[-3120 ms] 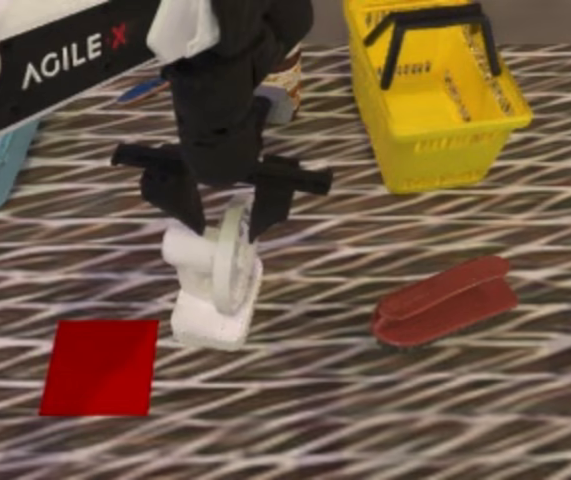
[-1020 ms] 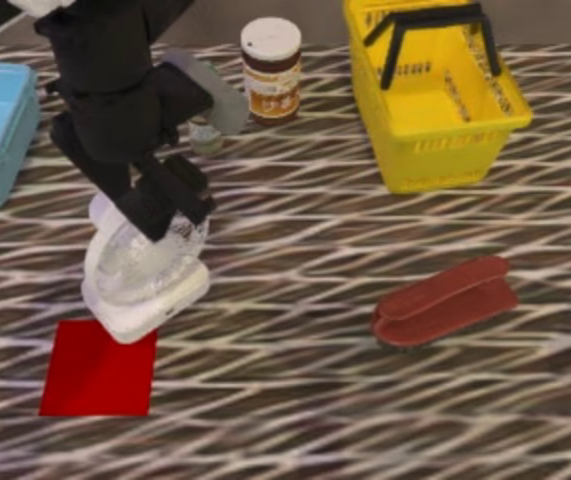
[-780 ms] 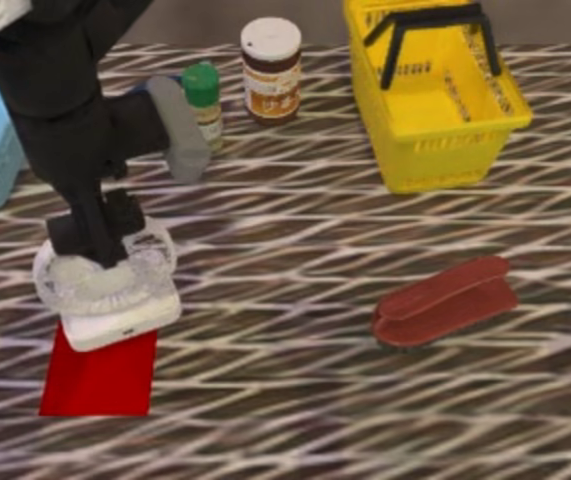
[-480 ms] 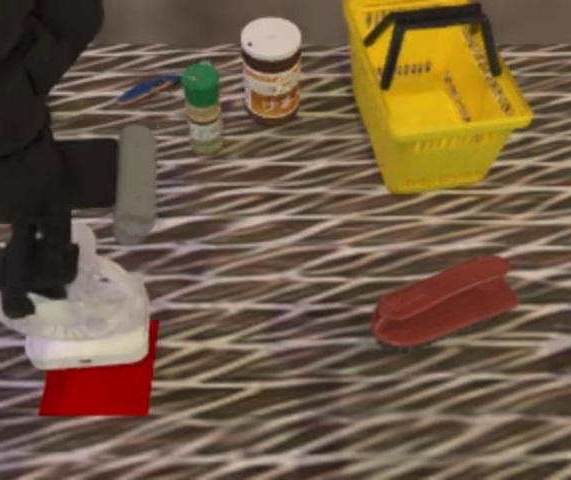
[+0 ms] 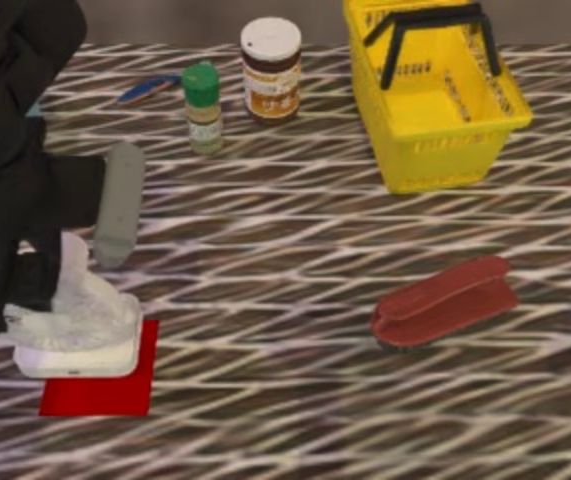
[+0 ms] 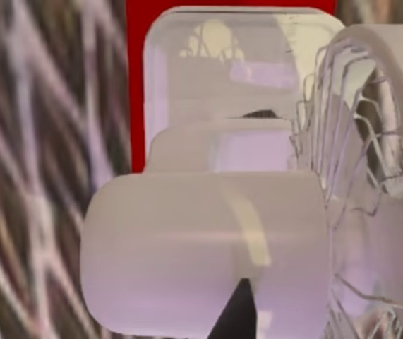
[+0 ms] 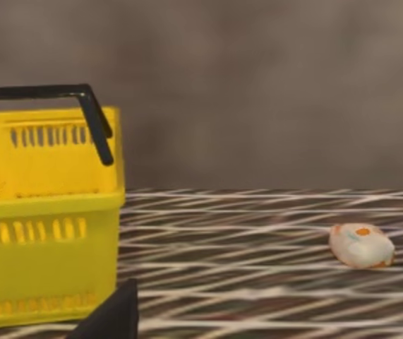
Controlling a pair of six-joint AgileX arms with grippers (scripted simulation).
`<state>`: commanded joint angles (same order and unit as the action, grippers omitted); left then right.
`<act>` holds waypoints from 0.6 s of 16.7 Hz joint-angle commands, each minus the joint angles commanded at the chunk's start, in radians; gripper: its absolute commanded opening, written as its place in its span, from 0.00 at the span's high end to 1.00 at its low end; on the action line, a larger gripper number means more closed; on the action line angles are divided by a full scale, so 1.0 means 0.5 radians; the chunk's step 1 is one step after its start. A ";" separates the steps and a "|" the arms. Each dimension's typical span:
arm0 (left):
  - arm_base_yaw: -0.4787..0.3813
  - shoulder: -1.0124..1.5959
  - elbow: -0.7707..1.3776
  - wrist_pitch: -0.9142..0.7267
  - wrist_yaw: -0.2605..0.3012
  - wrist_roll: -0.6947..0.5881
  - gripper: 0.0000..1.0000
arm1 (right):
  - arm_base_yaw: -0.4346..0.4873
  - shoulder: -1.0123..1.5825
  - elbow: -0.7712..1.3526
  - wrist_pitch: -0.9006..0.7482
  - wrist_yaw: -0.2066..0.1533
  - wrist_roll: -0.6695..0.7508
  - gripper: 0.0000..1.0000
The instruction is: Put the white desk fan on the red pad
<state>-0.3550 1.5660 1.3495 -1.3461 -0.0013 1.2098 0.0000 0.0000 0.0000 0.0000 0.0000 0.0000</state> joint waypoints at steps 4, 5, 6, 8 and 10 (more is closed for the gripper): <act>0.014 0.007 -0.132 0.153 0.000 0.002 1.00 | 0.000 0.000 0.000 0.000 0.000 0.000 0.00; 0.018 0.012 -0.188 0.214 0.001 0.006 1.00 | 0.000 0.000 0.000 0.000 0.000 0.000 0.00; 0.021 0.017 -0.229 0.256 0.001 0.009 1.00 | 0.000 0.000 0.000 0.000 0.000 0.000 0.00; 0.022 0.022 -0.252 0.279 0.001 0.012 1.00 | 0.000 0.000 0.000 0.000 0.000 0.000 0.00; 0.022 0.022 -0.252 0.279 0.001 0.012 1.00 | 0.000 0.000 0.000 0.000 0.000 0.000 0.00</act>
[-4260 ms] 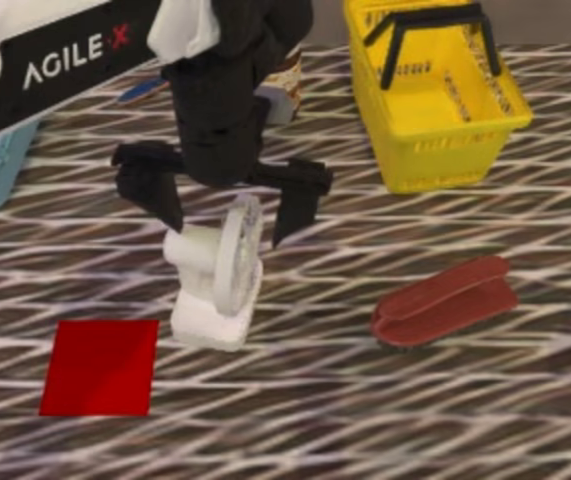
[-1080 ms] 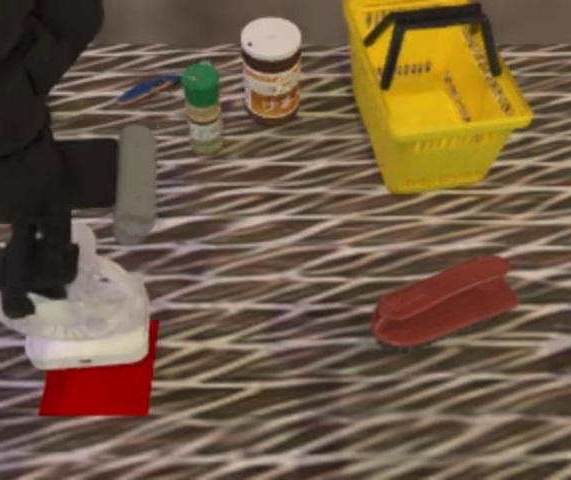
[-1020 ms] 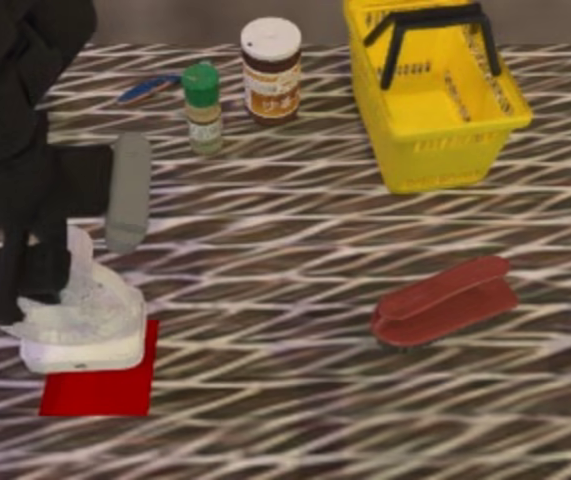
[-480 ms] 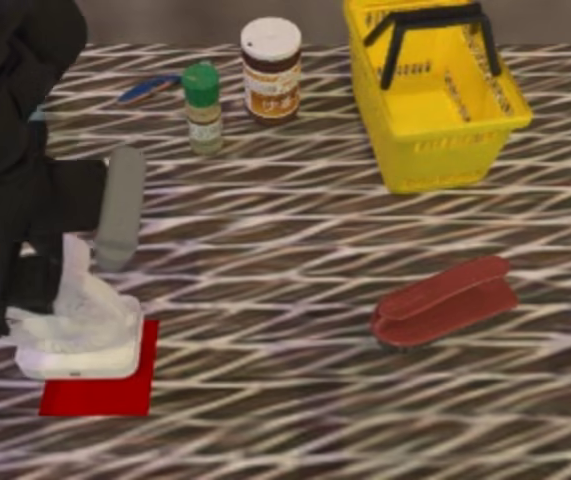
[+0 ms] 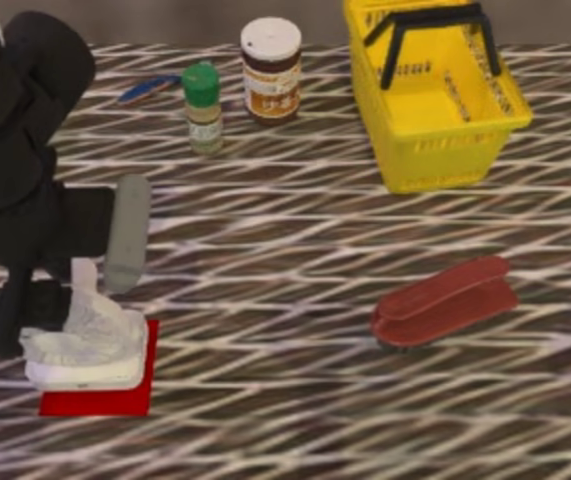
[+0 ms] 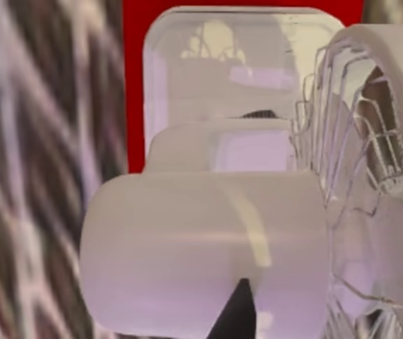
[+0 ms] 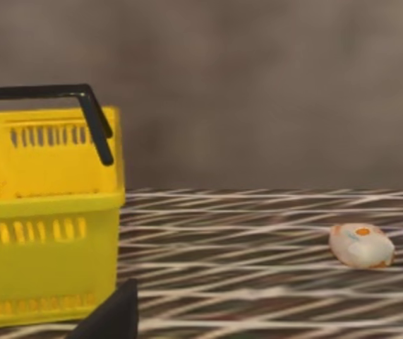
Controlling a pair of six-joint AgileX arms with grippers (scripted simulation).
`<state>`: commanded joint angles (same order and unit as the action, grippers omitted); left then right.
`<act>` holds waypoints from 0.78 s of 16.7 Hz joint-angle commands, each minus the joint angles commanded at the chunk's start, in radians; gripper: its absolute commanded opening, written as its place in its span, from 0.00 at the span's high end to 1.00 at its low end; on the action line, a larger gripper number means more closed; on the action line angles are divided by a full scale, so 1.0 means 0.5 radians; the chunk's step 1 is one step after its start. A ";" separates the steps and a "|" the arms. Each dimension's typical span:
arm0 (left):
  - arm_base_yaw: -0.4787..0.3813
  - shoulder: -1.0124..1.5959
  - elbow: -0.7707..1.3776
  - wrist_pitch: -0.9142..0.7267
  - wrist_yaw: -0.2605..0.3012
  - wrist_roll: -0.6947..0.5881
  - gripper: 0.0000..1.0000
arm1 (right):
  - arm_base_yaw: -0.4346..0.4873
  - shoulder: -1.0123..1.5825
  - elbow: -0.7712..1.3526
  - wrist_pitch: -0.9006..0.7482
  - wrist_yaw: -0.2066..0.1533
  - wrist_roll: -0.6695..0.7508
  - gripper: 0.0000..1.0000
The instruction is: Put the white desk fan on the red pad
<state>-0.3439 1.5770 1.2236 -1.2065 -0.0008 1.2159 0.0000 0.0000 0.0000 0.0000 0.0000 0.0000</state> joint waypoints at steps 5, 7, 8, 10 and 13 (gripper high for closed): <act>0.000 0.000 0.000 0.000 0.000 0.000 0.62 | 0.000 0.000 0.000 0.000 0.000 0.000 0.00; 0.000 0.000 0.000 0.000 0.000 0.000 0.47 | 0.000 0.000 0.000 0.000 0.000 0.000 0.00; 0.000 0.000 0.000 0.000 0.000 0.000 0.40 | 0.000 0.000 0.000 0.000 0.000 0.000 0.00; 0.000 0.000 0.000 0.000 0.000 0.000 0.25 | 0.000 0.000 0.000 0.000 0.000 0.000 0.00; 0.000 0.000 0.000 0.000 0.000 0.000 0.02 | 0.000 0.000 0.000 0.000 0.000 0.000 0.00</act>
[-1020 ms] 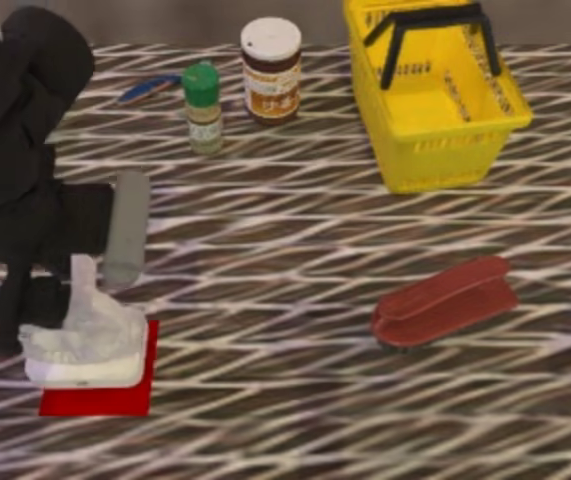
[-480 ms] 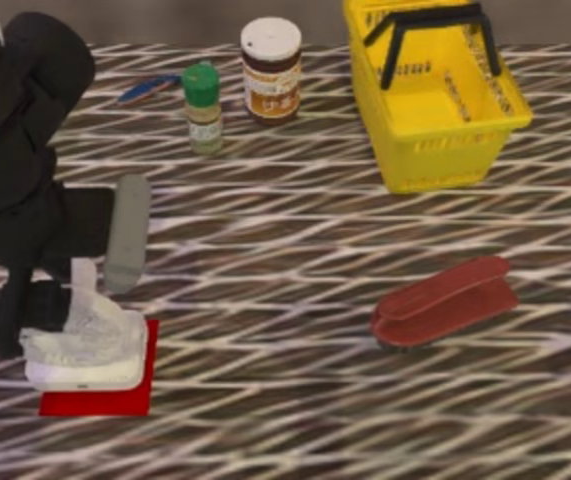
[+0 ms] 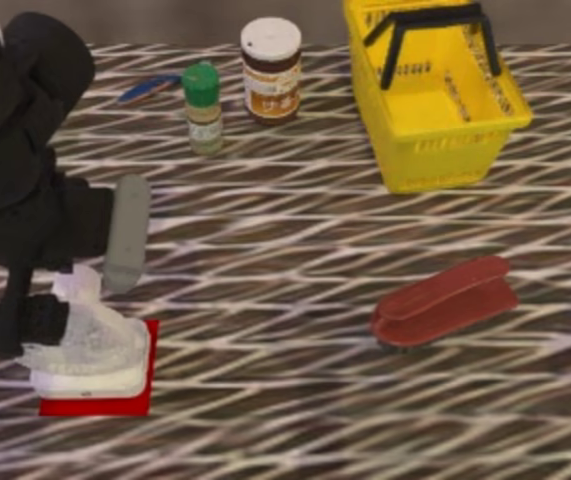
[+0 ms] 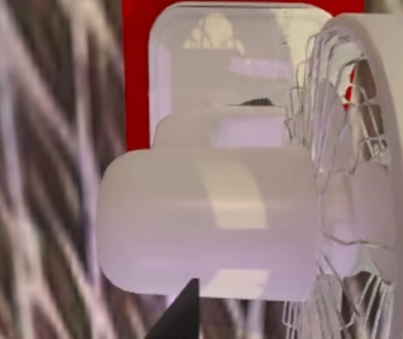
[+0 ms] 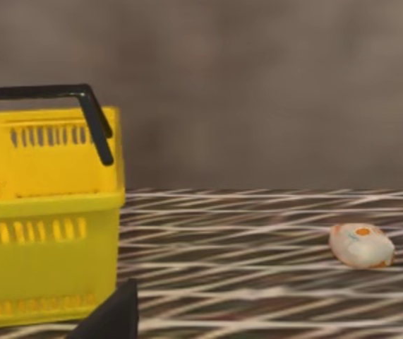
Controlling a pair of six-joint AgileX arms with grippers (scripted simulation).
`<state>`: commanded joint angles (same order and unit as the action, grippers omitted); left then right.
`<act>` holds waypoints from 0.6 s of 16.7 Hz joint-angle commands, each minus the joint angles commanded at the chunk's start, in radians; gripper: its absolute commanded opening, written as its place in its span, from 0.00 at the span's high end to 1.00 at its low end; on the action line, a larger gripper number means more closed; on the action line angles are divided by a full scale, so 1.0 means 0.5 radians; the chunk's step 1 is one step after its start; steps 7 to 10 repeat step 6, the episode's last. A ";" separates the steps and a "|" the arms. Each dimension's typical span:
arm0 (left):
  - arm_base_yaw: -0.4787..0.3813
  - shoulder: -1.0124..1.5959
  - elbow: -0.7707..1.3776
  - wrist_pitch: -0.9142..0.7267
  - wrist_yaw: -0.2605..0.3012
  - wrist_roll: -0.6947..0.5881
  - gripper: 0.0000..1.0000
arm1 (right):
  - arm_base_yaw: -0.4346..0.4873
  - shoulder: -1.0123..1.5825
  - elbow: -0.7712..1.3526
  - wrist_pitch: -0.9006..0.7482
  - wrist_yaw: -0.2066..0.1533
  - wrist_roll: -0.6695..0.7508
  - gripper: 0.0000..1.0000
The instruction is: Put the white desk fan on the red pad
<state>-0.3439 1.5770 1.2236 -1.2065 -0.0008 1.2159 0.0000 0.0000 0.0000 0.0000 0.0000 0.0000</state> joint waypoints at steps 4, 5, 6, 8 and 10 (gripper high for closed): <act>0.000 0.000 0.000 0.000 0.000 0.000 0.00 | 0.000 0.000 0.000 0.000 0.000 0.000 0.00; 0.000 0.000 0.000 0.000 0.000 0.000 0.00 | 0.000 0.000 0.000 0.000 0.000 0.000 0.00; 0.000 0.000 0.000 0.000 0.000 0.000 0.00 | 0.000 0.000 0.000 0.000 0.000 0.000 0.00; 0.000 0.000 0.000 0.000 0.000 0.000 0.00 | 0.000 0.000 0.000 0.000 0.000 0.000 0.00; 0.000 0.000 0.000 0.000 0.000 0.000 0.00 | 0.000 0.000 0.000 0.000 0.000 0.000 0.00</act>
